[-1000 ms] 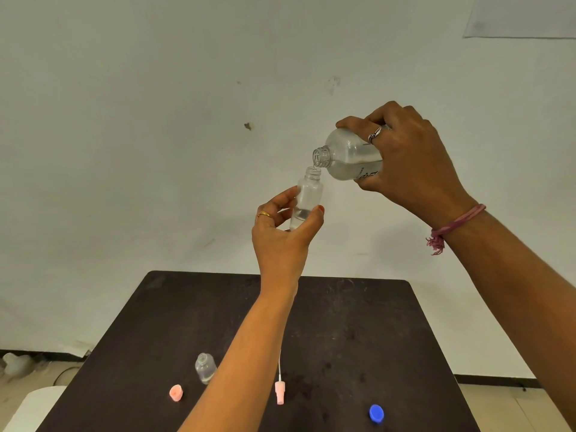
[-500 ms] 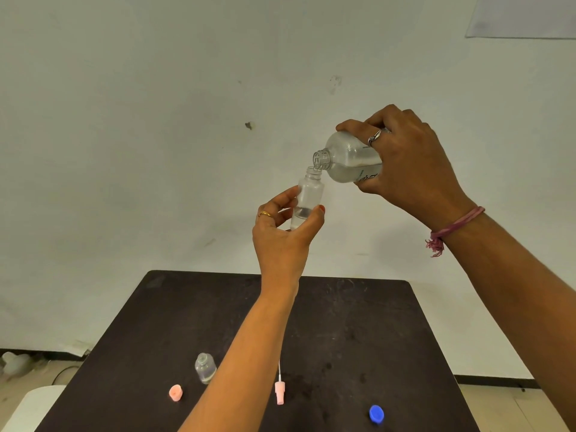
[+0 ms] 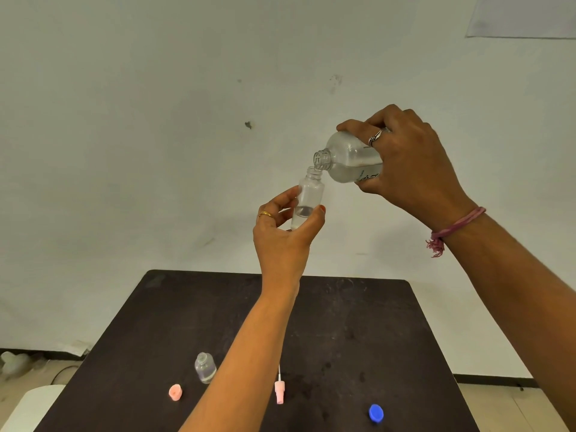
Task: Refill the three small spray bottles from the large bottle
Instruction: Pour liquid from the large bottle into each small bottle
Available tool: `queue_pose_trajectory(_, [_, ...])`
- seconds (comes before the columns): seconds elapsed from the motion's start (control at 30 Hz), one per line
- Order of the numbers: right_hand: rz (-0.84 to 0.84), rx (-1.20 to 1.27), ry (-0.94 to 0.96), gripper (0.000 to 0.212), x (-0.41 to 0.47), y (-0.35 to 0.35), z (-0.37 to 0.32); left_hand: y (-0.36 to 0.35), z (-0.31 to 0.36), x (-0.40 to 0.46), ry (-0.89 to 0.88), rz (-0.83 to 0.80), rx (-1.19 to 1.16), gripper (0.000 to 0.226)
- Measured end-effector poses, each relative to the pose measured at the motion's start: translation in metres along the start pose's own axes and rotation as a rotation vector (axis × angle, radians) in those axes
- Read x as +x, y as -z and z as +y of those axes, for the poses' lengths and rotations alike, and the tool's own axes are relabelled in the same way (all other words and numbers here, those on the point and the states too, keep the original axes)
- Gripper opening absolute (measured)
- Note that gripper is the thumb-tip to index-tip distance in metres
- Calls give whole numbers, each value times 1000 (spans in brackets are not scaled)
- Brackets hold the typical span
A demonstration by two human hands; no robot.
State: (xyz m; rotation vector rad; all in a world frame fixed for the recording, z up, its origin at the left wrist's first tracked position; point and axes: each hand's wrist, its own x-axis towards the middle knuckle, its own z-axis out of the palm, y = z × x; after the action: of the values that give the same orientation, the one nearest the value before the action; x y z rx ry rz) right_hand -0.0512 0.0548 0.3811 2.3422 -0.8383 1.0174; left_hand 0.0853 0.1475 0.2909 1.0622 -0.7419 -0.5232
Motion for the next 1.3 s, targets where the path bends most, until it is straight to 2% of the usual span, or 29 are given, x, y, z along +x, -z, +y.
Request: queue_pose_trajectory(1.3, [-5,-19,-12,72,1,6,-10,7,5,-3,-4,-4,-18,45])
